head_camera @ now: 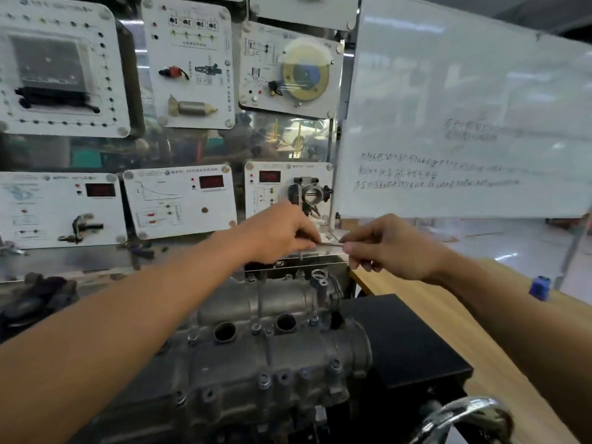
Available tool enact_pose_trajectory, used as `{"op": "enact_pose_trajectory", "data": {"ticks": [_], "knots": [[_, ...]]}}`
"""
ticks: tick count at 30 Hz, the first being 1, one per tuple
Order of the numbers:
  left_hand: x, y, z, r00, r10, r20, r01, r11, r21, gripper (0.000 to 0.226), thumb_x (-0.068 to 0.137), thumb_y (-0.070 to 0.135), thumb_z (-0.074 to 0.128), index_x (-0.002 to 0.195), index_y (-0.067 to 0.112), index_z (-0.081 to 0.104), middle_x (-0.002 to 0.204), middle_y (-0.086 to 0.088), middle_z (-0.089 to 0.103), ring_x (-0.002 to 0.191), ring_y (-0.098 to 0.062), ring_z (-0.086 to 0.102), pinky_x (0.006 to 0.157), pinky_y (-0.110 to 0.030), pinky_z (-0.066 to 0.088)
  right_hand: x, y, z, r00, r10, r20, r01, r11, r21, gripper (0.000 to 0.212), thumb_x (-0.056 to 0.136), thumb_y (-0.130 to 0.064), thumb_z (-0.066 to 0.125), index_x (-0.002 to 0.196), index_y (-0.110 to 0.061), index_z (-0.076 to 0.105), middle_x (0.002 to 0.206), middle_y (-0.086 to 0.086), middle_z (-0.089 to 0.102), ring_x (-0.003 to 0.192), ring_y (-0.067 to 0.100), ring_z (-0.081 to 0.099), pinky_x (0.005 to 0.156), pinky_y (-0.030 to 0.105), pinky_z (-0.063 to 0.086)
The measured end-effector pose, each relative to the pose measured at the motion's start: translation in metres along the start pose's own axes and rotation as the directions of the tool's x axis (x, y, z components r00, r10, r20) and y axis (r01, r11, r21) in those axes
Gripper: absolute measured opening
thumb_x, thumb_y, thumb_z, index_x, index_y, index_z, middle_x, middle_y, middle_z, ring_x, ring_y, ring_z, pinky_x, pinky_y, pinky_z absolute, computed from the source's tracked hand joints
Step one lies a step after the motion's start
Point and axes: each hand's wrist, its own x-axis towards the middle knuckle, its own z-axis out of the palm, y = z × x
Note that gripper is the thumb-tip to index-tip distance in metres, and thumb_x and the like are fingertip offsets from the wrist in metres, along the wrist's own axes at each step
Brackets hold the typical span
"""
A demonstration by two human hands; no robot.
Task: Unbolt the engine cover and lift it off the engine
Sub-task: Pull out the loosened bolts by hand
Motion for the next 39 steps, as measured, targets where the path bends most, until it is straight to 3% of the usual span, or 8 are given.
{"op": "enact_pose_trajectory", "data": {"ticks": [3,9,14,22,27,32,36,39], "knots": [[0.01,-0.008,0.021,0.997,-0.033,0.066,0.034,0.999,-0.011,0.02,0.088,0.02,0.073,0.108,0.021,0.076,0.088,0.017,0.07,0.075,0.012,0.06,0.068,-0.002,0.041,0.0,0.022,0.018,0.995,0.024,-0.102,-0.034,0.994,-0.102,0.02,0.098,-0.017,0.06,0.089,-0.007,0.075,0.064,0.0,0.068,0.051,0.003,0.053,0.059,0.024,0.048],[0.008,-0.025,0.028,0.989,-0.106,0.105,0.12,0.984,-0.132,0.019,0.086,0.014,0.076,0.103,0.022,0.077,0.08,0.021,0.068,0.078,0.013,0.064,0.069,-0.004,0.046,-0.005,0.042,0.038,0.978,-0.013,-0.209,0.024,0.999,0.049,0.022,0.096,-0.012,0.061,0.078,-0.009,0.072,0.055,-0.01,0.065,0.045,-0.001,0.05,0.05,0.01,0.038],[0.006,-0.023,0.026,0.991,-0.111,0.071,0.127,0.954,-0.272,0.016,0.087,0.008,0.073,0.097,0.021,0.076,0.078,0.006,0.077,0.075,-0.001,0.072,0.075,-0.014,0.056,-0.01,0.044,0.044,0.958,-0.005,-0.286,0.047,0.989,0.141,0.022,0.097,-0.012,0.06,0.078,-0.012,0.073,0.058,-0.008,0.067,0.047,0.001,0.05,0.052,0.013,0.04],[-0.003,-0.02,0.029,0.985,-0.157,0.066,0.169,0.949,-0.265,0.016,0.088,0.007,0.072,0.096,0.021,0.076,0.079,0.007,0.077,0.075,-0.002,0.073,0.072,-0.016,0.057,-0.019,0.043,0.064,0.947,0.006,-0.323,0.058,0.98,0.189,0.023,0.096,-0.017,0.061,0.077,-0.023,0.071,0.061,-0.007,0.068,0.05,0.002,0.052,0.053,0.023,0.044],[-0.004,-0.02,0.031,0.984,-0.164,0.067,0.175,0.959,-0.221,0.017,0.089,0.006,0.071,0.1,0.018,0.075,0.088,0.003,0.077,0.08,-0.001,0.073,0.081,-0.021,0.059,-0.023,0.035,0.073,0.95,0.012,-0.312,0.057,0.976,0.21,0.021,0.096,-0.016,0.061,0.079,-0.02,0.074,0.061,-0.004,0.069,0.046,0.0,0.052,0.047,0.016,0.041],[-0.006,-0.016,0.033,0.99,-0.134,0.036,0.138,0.98,-0.143,0.018,0.088,0.008,0.073,0.1,0.021,0.078,0.093,0.008,0.076,0.082,0.005,0.069,0.083,-0.015,0.055,-0.034,0.026,0.087,0.937,-0.105,-0.333,0.127,0.991,0.045,0.015,0.091,-0.019,0.066,0.078,-0.015,0.073,0.055,0.0,0.063,0.048,0.019,0.054,0.045,0.018,0.038],[-0.009,-0.014,0.033,0.992,-0.124,0.014,0.125,0.981,-0.147,0.018,0.087,0.006,0.074,0.1,0.017,0.078,0.092,0.006,0.077,0.082,0.002,0.07,0.084,-0.016,0.055,-0.035,0.027,0.087,0.938,-0.13,-0.321,0.124,0.992,-0.038,0.019,0.092,-0.02,0.065,0.078,-0.008,0.071,0.053,0.0,0.053,0.046,0.016,0.042,0.046,0.019,0.033],[-0.012,-0.016,0.033,0.991,-0.132,0.011,0.132,0.977,-0.165,0.018,0.085,0.005,0.075,0.099,0.017,0.078,0.086,0.011,0.075,0.08,0.004,0.07,0.082,-0.015,0.056,-0.034,0.029,0.076,0.941,-0.172,-0.291,0.125,0.977,-0.173,0.019,0.091,-0.027,0.062,0.084,-0.014,0.072,0.056,-0.003,0.056,0.05,0.014,0.048,0.048,0.025,0.039]]}}
